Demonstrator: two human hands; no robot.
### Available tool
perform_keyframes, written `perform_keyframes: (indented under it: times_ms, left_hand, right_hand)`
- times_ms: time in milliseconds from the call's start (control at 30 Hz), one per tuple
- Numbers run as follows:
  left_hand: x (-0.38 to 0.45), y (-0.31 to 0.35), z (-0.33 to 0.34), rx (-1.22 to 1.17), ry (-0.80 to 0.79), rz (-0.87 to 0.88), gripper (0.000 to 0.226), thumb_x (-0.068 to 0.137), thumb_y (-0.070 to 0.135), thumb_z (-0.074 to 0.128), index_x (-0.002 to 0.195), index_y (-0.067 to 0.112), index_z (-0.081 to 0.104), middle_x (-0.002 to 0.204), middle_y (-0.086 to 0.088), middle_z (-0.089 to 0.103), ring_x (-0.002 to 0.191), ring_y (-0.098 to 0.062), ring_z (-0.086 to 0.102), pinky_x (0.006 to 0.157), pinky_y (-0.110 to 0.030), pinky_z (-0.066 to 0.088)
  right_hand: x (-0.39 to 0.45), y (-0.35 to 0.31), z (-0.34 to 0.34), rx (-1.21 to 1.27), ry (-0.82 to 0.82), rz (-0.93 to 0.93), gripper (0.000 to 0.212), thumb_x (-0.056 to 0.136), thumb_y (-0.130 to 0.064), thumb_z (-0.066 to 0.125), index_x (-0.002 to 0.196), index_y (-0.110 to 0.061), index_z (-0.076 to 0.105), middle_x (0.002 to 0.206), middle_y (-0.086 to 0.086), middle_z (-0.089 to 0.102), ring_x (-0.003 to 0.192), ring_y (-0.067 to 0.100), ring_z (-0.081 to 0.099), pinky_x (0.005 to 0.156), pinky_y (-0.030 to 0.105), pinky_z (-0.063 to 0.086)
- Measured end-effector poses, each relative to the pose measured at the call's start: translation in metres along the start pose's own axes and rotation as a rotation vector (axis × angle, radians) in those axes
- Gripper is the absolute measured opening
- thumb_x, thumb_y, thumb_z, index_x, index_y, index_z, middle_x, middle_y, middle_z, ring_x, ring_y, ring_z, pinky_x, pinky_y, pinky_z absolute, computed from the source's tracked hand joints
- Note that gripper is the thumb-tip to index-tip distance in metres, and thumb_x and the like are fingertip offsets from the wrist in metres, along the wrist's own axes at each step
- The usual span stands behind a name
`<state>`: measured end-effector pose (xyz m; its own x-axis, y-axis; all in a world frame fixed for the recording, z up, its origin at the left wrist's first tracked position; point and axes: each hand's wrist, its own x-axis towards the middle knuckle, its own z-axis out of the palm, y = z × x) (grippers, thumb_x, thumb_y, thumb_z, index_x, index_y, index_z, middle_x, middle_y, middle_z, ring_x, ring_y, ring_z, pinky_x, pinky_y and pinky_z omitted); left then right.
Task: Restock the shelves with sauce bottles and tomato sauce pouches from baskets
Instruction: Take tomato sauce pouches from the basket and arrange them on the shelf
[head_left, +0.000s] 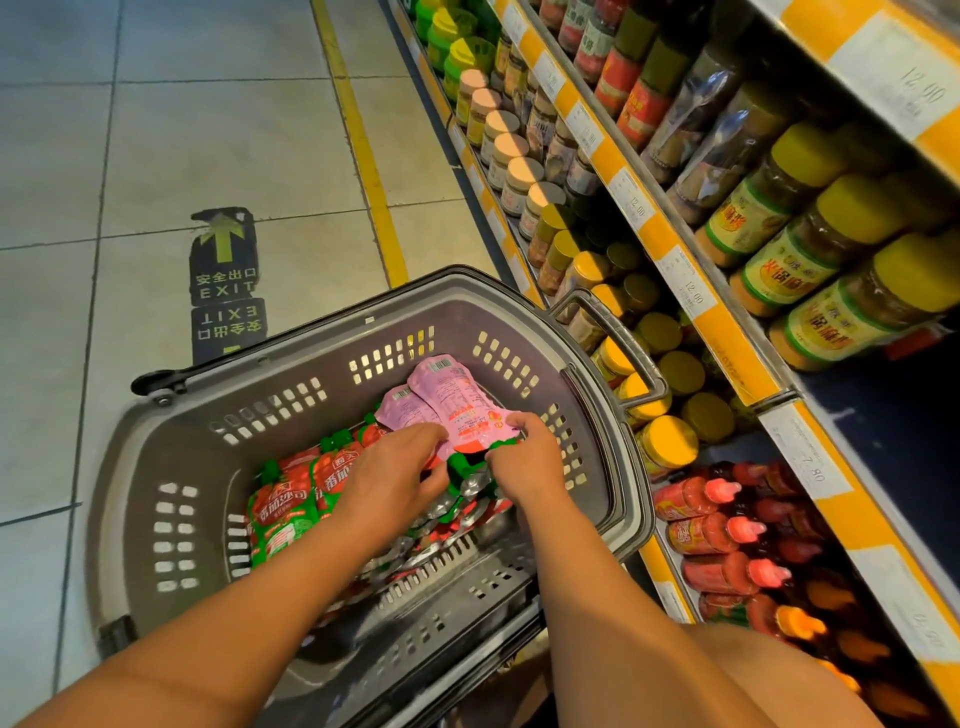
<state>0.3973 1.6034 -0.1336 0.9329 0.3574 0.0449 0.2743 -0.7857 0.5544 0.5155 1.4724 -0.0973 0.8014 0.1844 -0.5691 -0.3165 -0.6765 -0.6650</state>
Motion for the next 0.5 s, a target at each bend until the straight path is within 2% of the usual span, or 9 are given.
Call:
perform_keyframes:
  times_ms: [133,200,300,400,500]
  left_hand:
    - [-0.003,-0.006,-0.006,-0.018,0.037,0.028,0.018,0.091,0.025,0.069,0.109,0.023,0.065,0.091,0.008,0.070,0.081,-0.017,0.066,0.064,-0.039,0.055]
    - [-0.003,-0.008,-0.007,-0.025,0.053,0.037,0.018,0.091,0.024,0.067,0.109,0.021,0.065,0.091,0.006,0.069,0.081,-0.018,0.066,0.065,-0.039,0.055]
    - [-0.005,-0.014,-0.010,-0.045,0.103,0.037,0.021,0.092,0.029,0.058,0.111,0.021,0.064,0.092,0.006,0.070,0.081,-0.019,0.067,0.065,-0.039,0.055]
    - [-0.002,-0.020,-0.015,-0.040,0.127,0.030,0.026,0.092,0.033,0.054,0.113,0.020,0.064,0.095,0.003,0.071,0.085,-0.022,0.068,0.069,-0.042,0.057]
    - [0.004,-0.025,-0.021,-0.026,0.166,0.034,0.027,0.094,0.033,0.055,0.112,0.017,0.066,0.097,0.000,0.071,0.087,-0.024,0.069,0.071,-0.042,0.057]
  right_hand:
    - [-0.002,-0.004,0.007,-0.060,0.041,-0.021,0.047,0.086,-0.004,0.061,0.125,-0.028,0.056,0.113,0.004,0.068,0.087,0.024,0.068,0.059,0.034,0.054]
    - [-0.003,-0.005,0.007,-0.168,0.060,-0.054,0.046,0.088,-0.005,0.060,0.130,-0.024,0.055,0.113,0.006,0.067,0.090,0.025,0.066,0.064,0.035,0.053]
    - [-0.004,-0.007,0.006,-0.332,0.077,-0.093,0.037,0.091,-0.003,0.054,0.124,-0.020,0.055,0.112,0.010,0.065,0.088,0.029,0.057,0.069,0.034,0.046]
    - [-0.006,-0.009,0.008,-0.473,0.101,-0.120,0.028,0.090,-0.004,0.053,0.114,-0.017,0.056,0.108,0.011,0.067,0.092,0.035,0.062,0.071,0.037,0.049]
    - [-0.009,-0.013,0.008,-0.658,0.129,-0.148,0.028,0.090,-0.008,0.058,0.116,-0.020,0.061,0.111,0.009,0.068,0.100,0.036,0.066,0.074,0.040,0.050]
